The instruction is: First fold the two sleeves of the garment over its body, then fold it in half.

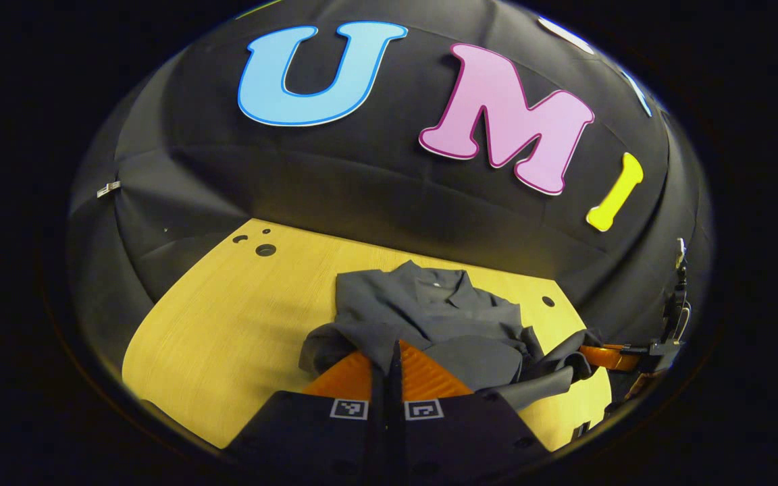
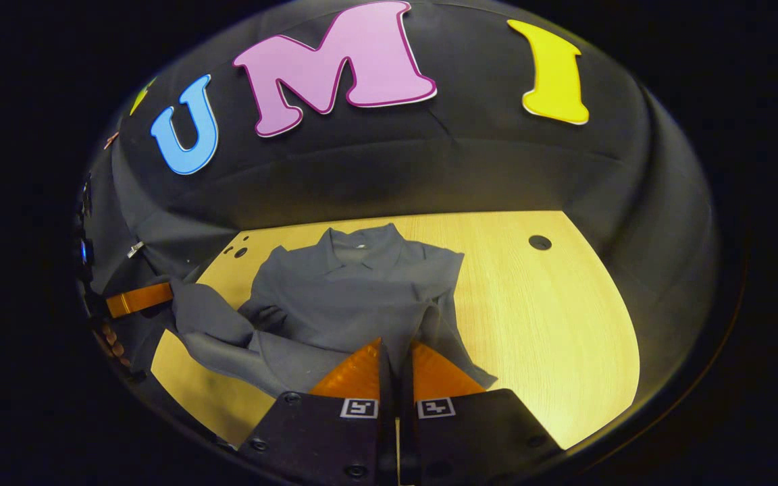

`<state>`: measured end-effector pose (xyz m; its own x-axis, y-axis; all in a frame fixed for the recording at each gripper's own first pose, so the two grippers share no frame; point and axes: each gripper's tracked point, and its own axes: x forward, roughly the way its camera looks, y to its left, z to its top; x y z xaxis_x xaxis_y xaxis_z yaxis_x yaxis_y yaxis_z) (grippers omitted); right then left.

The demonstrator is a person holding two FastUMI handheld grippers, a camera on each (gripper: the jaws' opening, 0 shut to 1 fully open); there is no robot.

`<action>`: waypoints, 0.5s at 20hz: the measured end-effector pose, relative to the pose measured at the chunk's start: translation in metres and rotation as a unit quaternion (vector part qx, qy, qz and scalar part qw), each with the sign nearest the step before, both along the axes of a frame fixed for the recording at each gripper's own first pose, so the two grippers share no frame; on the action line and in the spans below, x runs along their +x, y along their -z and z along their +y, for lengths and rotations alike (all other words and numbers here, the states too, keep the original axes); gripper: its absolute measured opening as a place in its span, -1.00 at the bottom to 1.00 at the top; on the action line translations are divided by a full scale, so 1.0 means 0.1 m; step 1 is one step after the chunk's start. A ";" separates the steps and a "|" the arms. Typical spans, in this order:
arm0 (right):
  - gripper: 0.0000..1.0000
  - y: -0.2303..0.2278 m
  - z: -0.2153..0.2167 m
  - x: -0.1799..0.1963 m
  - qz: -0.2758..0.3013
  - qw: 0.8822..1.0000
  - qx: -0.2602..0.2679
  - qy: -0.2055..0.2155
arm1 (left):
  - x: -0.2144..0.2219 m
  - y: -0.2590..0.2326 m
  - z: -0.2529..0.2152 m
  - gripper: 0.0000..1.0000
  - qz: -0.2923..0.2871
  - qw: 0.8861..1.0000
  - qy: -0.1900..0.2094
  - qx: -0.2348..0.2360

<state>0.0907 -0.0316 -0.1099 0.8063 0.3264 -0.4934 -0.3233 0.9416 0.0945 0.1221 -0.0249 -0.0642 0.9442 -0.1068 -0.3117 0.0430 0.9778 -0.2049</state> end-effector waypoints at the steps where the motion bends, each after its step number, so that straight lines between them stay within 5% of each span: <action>1: -0.87 -0.03 0.02 0.09 -0.005 1.000 -0.003 -0.004 | 0.10 -0.04 -0.01 -0.89 -0.003 1.000 0.000 -0.003; 10: -0.87 -0.18 0.14 1.07 -0.034 0.999 0.002 0.005 | 1.16 -0.29 -0.09 -0.90 -0.026 1.000 0.010 -0.002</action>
<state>0.1974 -0.0172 -0.0921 0.8410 0.3199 -0.4364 -0.3195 0.9445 0.0766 0.2384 -0.0336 -0.0350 0.9569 -0.1274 -0.2609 0.0739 0.9759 -0.2052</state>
